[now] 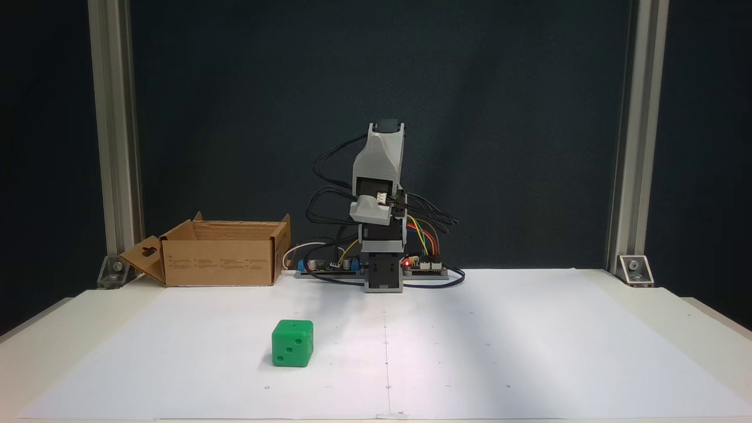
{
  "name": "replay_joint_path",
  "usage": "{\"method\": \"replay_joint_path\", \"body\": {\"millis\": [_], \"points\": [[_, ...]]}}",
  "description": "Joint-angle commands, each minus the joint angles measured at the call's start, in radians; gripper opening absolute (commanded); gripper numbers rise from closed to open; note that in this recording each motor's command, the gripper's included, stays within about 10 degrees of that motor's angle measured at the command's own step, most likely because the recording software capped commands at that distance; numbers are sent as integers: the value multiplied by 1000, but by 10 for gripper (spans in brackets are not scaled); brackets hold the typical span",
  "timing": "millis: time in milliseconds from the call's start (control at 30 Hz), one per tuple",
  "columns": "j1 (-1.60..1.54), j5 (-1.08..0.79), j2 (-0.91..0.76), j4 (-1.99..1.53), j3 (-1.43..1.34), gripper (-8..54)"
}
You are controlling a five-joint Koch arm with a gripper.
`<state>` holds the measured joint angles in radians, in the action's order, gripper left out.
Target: Grasp a green dice and put it in the bin.
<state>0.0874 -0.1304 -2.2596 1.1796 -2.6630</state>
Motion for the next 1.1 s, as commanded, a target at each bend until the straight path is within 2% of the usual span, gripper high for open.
{"method": "replay_joint_path", "body": {"millis": [0, 100, 133, 200, 233, 300, 500, 633, 833, 1067], "points": [[-8, -49, -107, 28, -175, 443], [-91, -49, -107, 109, -175, 436], [-86, -57, -107, -69, -175, 398], [-66, -48, -106, -175, -140, 399], [-43, -48, -101, -340, -48, 400], [-20, -46, -101, -451, 26, 431], [-6, -46, -100, -800, 176, 435], [-15, -35, -100, -1181, 431, 436], [-14, 75, -95, -1554, 774, 435], [-6, 86, 21, -1925, 1087, 435]]}}
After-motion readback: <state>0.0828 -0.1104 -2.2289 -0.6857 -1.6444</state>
